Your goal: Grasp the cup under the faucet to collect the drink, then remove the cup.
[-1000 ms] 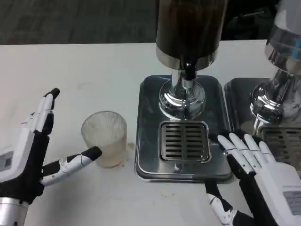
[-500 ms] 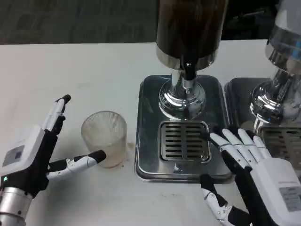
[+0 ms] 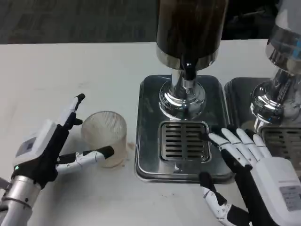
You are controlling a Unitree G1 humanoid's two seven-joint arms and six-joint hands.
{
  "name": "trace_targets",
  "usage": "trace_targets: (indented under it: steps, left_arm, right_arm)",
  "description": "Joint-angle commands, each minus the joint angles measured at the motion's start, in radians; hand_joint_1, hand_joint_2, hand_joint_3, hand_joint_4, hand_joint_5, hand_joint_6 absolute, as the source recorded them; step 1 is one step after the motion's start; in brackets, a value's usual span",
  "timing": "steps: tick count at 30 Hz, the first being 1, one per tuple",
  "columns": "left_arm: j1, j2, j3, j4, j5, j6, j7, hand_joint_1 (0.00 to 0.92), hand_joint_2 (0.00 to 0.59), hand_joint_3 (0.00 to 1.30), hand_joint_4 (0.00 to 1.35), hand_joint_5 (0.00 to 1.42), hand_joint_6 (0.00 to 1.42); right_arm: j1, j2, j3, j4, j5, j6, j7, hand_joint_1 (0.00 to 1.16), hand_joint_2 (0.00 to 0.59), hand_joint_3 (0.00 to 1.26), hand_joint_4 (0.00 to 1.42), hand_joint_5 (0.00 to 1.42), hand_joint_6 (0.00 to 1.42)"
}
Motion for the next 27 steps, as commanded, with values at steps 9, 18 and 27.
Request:
trace_targets:
  steps: [9, 18, 27]
  left_arm:
    - [-0.097, -0.034, -0.034, 0.135, -0.065, -0.046, -0.089, 0.227, 0.016, 0.00, 0.03, 0.27, 0.25]
    - [-0.129, -0.047, -0.059, 0.156, -0.070, -0.042, -0.104, 0.191, 0.008, 0.00, 0.00, 0.19, 0.20]
    - [-0.150, -0.070, -0.071, 0.154, -0.082, -0.016, -0.147, 0.178, 0.009, 0.00, 0.00, 0.17, 0.16]
  right_arm:
    - [0.028, 0.014, 0.004, -0.020, -0.012, 0.025, -0.031, 0.48, 0.498, 0.25, 0.14, 0.10, 0.03]
    - [0.056, 0.016, 0.002, -0.037, -0.014, 0.036, -0.037, 0.47, 0.498, 0.26, 0.15, 0.11, 0.03]
    - [0.066, 0.020, 0.004, -0.043, -0.006, 0.037, -0.037, 0.47, 0.498, 0.27, 0.16, 0.11, 0.03]
